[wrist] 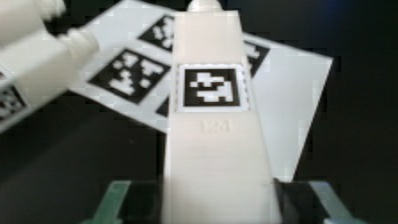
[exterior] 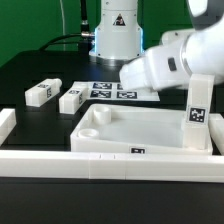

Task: Assemble desk

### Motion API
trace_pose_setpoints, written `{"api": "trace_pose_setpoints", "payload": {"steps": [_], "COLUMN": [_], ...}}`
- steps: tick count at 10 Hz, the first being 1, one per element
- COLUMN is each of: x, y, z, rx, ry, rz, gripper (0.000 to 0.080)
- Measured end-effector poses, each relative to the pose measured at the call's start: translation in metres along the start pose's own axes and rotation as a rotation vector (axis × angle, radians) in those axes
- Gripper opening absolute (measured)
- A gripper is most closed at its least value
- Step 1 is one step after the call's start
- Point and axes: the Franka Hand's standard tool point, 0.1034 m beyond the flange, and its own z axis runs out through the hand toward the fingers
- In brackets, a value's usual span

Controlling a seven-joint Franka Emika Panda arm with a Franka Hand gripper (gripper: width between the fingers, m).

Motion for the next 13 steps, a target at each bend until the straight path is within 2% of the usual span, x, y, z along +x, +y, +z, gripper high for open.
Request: {"api": "trace_pose_setpoints", "payload": {"steps": [2,3,5,6,8,9,10,11,13], "x": [-0.028,-0.033,-0.029,-0.024,-0.039,-0.05,-0.054,-0.054,-0.05], "y": [0.011,0.015,0.015,0.019,0.043,0.051,0.06,0.063,0.065], "z": [-0.02,-0.024,-0.025,-0.031,-0.059,-0.067,-0.077,-0.084,-0.088], "rx": [0.019,0.021,0.017,0.013,0.014,0.024,0.03,0.027,0.001], "ry": [0.007,0.023,0.051,0.102,0.272,0.32,0.354,0.407,0.544], "rz": [0.012,0.017,0.016,0.012,0.031,0.044,0.068,0.08,0.077], "gripper": [0.0288,0.0288,0.0288,0.0288,0.0288,0.0288,0.0288,0.0288,0.0288]}}
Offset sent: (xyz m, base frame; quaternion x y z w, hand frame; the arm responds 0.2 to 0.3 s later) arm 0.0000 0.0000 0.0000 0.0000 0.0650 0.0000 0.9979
